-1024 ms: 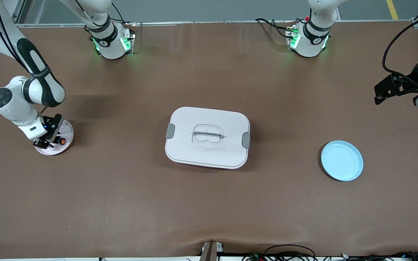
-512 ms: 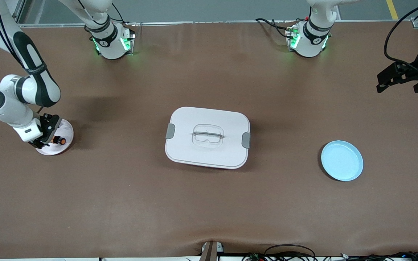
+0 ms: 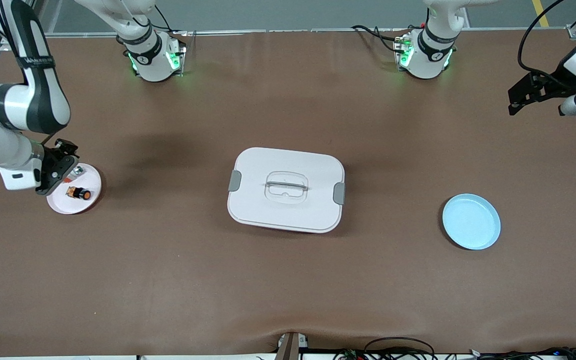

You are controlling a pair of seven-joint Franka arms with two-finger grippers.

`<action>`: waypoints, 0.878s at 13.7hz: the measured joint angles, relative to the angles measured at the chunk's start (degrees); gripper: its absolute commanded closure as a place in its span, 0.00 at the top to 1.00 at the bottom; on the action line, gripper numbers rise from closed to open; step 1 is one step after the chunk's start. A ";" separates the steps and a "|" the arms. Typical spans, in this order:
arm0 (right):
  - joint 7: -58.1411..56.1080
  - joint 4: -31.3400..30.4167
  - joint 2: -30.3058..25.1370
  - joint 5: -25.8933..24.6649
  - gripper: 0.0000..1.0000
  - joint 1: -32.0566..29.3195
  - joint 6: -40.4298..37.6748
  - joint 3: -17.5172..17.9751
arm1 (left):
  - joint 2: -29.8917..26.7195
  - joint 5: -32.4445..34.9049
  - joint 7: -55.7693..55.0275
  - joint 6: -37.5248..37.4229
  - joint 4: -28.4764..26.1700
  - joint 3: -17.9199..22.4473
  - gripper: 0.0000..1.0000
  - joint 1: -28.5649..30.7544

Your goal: Transfer orange switch to right arm and place

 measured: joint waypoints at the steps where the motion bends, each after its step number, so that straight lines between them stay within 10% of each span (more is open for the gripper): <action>1: 4.11 1.48 -0.88 2.61 1.00 0.21 -3.83 0.00 | -0.11 0.00 0.00 0.19 0.02 0.10 1.00 0.00; 12: 40.95 16.65 -8.85 10.82 1.00 8.25 -24.68 0.92 | -0.05 0.00 0.00 0.30 0.00 0.36 1.00 0.03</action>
